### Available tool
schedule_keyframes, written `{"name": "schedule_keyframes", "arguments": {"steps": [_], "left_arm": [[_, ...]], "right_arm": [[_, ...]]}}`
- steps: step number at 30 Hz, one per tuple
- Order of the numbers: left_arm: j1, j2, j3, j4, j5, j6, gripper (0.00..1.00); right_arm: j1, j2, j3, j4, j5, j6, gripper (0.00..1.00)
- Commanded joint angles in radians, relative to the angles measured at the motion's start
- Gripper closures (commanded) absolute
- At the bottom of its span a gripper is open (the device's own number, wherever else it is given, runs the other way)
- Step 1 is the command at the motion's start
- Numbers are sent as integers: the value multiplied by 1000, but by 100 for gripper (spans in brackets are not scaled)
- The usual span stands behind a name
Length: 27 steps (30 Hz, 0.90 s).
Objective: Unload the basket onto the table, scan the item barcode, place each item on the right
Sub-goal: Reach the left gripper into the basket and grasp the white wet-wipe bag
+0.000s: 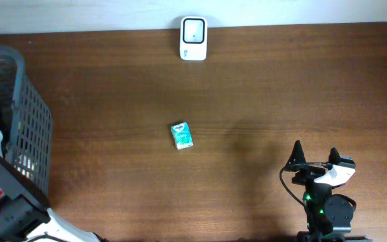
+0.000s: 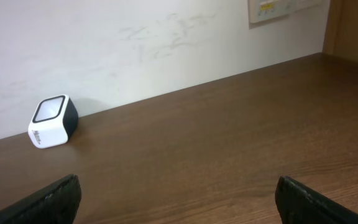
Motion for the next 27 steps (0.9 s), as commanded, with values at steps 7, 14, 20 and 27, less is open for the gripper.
{"name": "schedule_keyframes", "arguments": {"steps": [7, 14, 20, 27], "left_arm": [[3, 15, 96, -107, 71, -3, 100], [0, -101, 430, -302, 183, -2, 100], [-3, -233, 581, -369, 195, -3, 100], [-3, -270, 575, -395, 273, -3, 100]], "right_arm": [[5, -8, -6, -6, -2, -4, 1], [5, -8, -6, -6, -2, -4, 1], [5, -8, -6, -6, -2, -4, 1], [5, -8, -6, -6, -2, -4, 2]]}}
